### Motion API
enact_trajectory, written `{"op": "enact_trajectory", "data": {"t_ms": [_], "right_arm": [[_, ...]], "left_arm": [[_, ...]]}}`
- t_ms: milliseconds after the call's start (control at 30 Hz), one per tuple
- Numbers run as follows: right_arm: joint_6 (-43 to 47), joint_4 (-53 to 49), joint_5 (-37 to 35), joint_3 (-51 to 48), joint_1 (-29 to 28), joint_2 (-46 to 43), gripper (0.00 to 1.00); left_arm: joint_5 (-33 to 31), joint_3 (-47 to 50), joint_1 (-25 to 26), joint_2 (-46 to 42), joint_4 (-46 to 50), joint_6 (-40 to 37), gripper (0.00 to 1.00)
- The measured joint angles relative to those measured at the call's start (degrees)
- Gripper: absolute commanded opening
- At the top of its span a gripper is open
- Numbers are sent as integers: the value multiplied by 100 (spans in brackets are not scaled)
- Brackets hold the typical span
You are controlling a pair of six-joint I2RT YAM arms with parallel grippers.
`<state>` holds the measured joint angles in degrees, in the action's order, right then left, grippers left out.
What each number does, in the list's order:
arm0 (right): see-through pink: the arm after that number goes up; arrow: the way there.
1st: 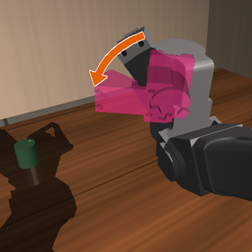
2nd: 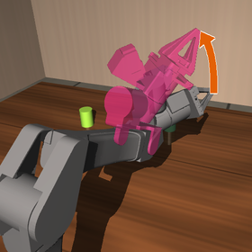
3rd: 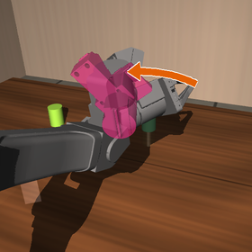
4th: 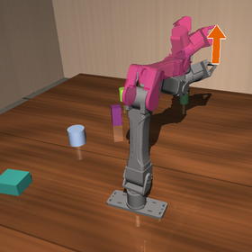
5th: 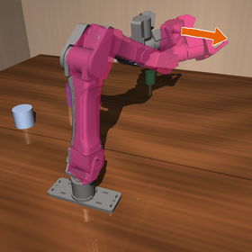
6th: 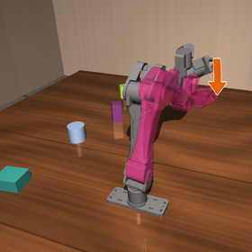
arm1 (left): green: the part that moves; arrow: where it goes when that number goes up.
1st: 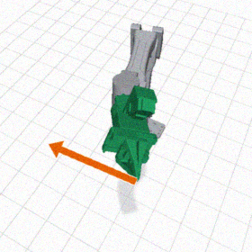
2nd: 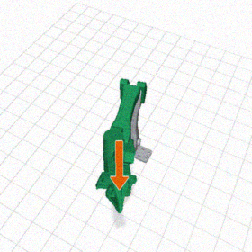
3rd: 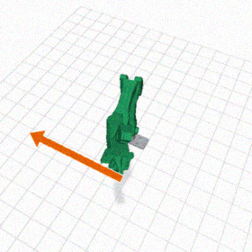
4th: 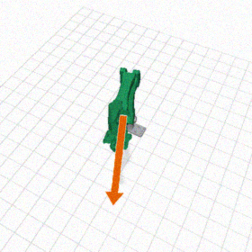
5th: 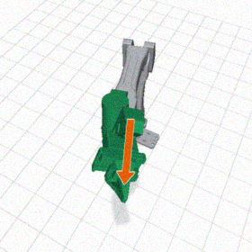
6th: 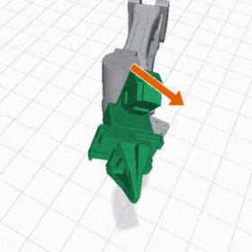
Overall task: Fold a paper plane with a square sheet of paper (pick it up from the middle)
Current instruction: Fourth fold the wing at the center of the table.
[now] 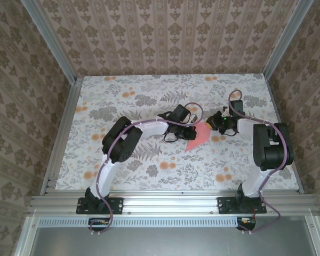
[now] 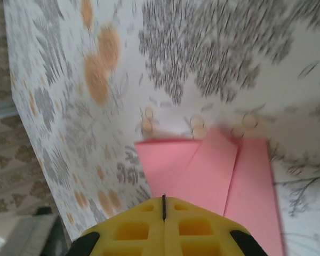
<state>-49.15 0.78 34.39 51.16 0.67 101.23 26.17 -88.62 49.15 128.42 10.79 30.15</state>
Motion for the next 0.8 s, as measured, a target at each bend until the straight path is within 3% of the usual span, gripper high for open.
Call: {"op": "enact_trajectory", "data": {"t_ms": [367, 467, 567, 800], "right_arm": [[345, -302, 155, 0, -483, 466, 5], [398, -319, 201, -7, -647, 472, 5], [400, -223, 264, -70, -852, 476, 5], [376, 179, 435, -144, -1305, 566, 5]], "left_arm": [[-9, 354, 39, -258, 13, 2, 0], [-4, 586, 37, -448, 35, 24, 7], [-42, 994, -11, -769, 87, 131, 15], [-476, 2212, -396, -2059, -111, 789, 16]]}}
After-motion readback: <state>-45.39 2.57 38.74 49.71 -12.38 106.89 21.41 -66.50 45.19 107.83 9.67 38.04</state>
